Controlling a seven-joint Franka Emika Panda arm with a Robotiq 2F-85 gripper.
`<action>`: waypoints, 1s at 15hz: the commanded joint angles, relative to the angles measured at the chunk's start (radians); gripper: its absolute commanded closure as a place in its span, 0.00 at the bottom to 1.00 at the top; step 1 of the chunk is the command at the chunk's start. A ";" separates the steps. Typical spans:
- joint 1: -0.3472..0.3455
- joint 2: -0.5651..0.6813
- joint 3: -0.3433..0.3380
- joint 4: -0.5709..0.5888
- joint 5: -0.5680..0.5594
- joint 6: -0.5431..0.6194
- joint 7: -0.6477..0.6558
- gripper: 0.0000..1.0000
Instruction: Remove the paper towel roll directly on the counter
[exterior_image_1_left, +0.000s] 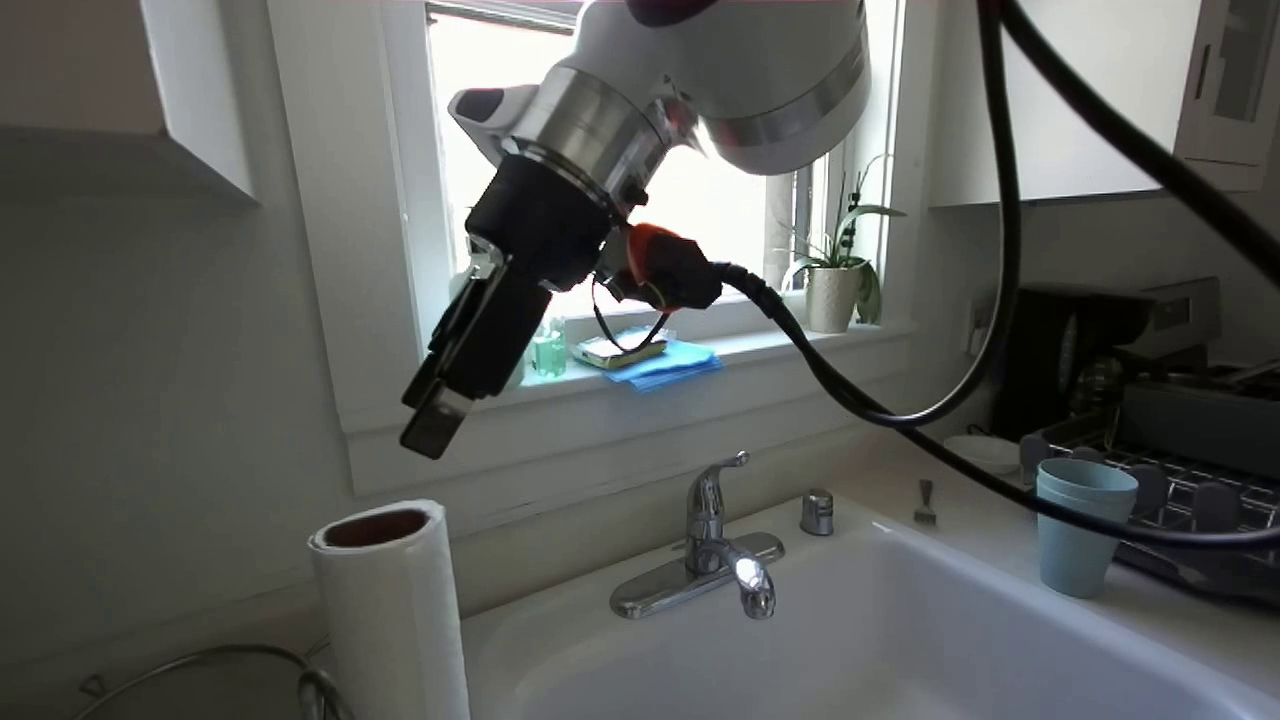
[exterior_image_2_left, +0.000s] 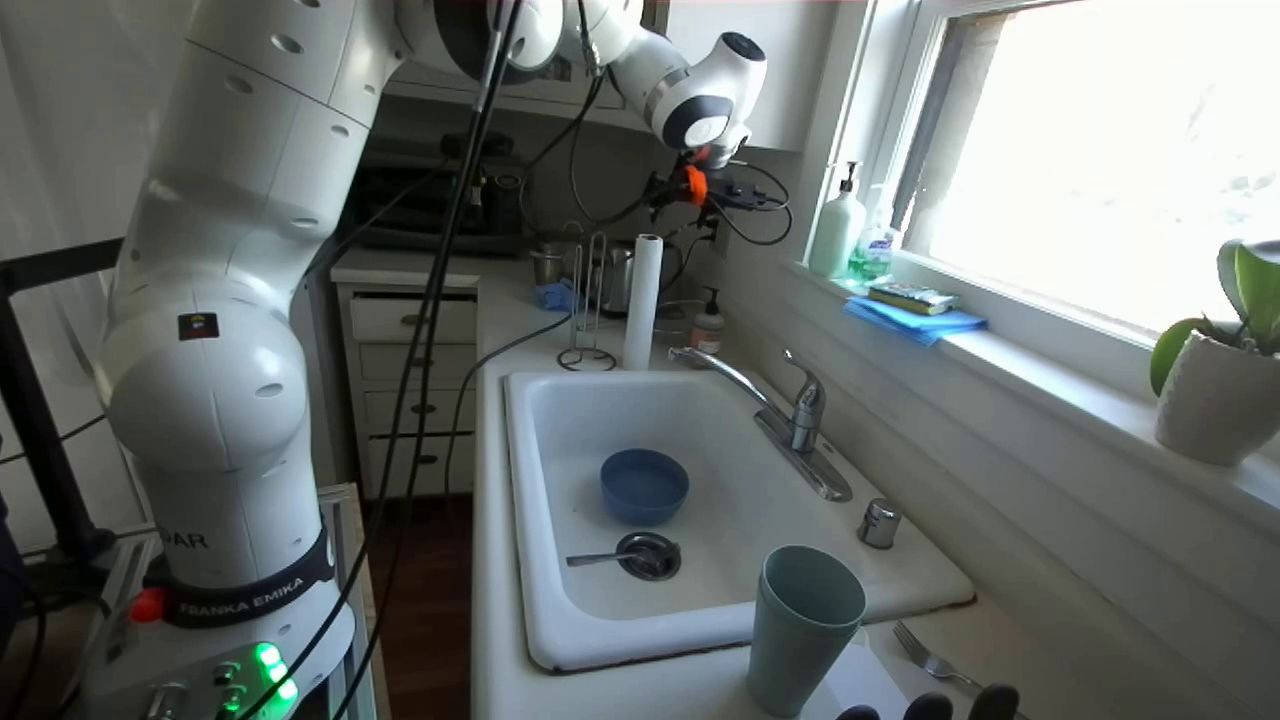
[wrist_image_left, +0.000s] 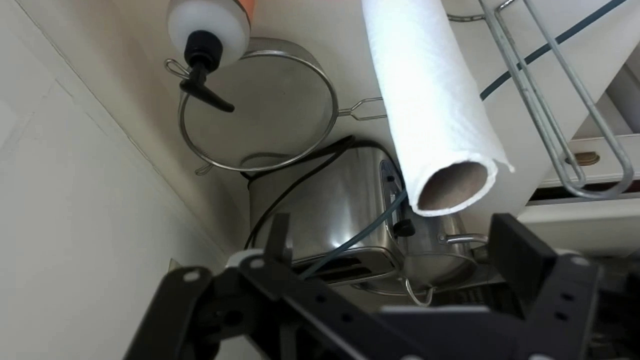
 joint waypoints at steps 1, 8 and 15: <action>-0.021 -0.045 0.018 -0.036 -0.003 0.010 -0.010 0.00; -0.032 -0.191 0.013 -0.134 0.038 -0.028 0.014 0.00; -0.032 -0.381 -0.037 -0.306 0.091 -0.071 0.079 0.00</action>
